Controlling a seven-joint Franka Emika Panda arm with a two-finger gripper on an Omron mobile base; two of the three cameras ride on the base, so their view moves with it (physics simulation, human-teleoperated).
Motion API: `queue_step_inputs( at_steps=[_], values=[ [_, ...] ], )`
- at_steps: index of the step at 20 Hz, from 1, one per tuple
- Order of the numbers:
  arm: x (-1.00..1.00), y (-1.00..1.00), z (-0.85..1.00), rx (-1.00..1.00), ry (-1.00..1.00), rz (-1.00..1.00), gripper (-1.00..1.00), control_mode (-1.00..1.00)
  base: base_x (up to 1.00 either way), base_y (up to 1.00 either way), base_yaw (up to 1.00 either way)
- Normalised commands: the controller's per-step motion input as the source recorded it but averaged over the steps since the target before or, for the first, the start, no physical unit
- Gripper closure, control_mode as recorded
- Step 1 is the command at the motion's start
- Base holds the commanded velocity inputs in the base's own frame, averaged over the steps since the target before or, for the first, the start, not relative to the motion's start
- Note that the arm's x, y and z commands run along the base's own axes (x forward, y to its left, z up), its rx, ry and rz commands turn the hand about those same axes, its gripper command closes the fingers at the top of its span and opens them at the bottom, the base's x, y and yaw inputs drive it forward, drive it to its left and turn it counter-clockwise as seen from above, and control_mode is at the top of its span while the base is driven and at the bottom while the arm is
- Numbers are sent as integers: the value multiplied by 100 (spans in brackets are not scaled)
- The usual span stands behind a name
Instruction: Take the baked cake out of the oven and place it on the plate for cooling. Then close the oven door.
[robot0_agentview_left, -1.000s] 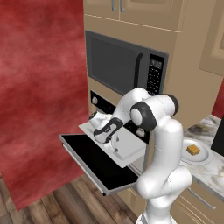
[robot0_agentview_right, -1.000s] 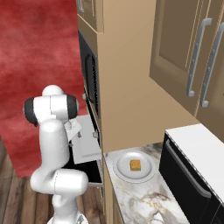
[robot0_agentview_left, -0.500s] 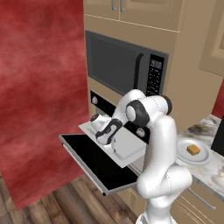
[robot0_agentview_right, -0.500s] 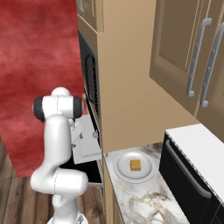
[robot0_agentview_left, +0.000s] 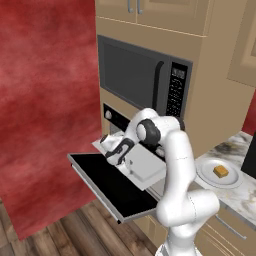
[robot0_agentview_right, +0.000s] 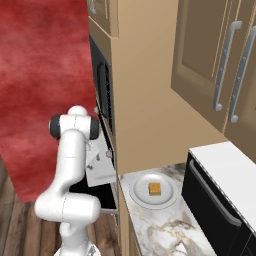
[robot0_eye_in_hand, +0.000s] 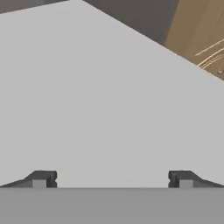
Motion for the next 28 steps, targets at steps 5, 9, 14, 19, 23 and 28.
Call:
queue_step_inputs(
  at_steps=[5,9,14,19,23,28],
  values=[
    [57,-28,-45,-4,0,0,-100,-100,0,0,0],
    [60,-56,-31,-4,0,0,-100,-100,0,0,0],
    [35,-77,-39,-1,-7,9,-100,-100,0,0,0],
    [7,-55,-10,-1,-25,22,-100,-100,0,0,0],
    [-3,-3,2,0,-33,32,-100,-100,0,0,0],
    [-69,28,74,8,-11,33,-100,-100,0,0,0]
  ],
)
